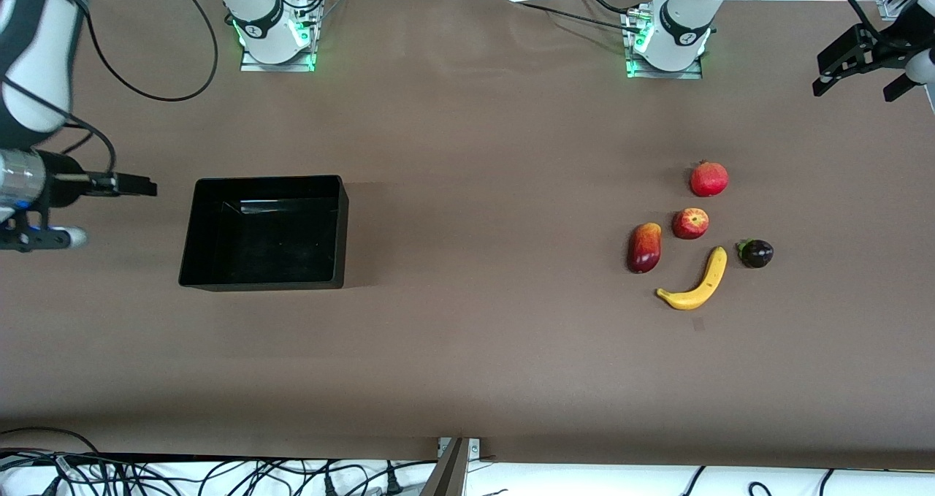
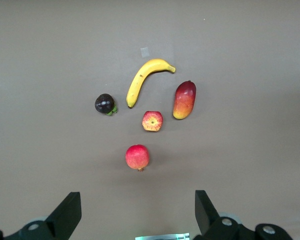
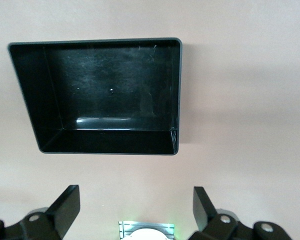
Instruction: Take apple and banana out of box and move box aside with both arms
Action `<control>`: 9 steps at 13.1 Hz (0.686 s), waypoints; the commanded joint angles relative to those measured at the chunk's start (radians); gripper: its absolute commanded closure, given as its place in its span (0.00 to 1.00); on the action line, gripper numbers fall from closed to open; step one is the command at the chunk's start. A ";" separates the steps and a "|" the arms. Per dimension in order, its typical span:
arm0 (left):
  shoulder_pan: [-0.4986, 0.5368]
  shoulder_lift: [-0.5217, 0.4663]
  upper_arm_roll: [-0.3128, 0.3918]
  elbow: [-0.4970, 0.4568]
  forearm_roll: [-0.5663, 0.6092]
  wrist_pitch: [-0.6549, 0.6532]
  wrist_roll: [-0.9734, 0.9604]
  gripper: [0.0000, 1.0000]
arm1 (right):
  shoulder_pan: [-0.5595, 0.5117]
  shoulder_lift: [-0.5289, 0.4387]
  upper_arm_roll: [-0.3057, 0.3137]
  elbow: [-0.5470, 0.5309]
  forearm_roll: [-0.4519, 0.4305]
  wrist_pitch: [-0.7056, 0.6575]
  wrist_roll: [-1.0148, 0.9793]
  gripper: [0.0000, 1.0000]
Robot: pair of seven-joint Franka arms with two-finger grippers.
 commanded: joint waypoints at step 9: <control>0.004 0.010 0.019 0.047 -0.020 -0.015 0.006 0.00 | -0.480 -0.348 0.639 -0.318 -0.336 0.206 0.161 0.00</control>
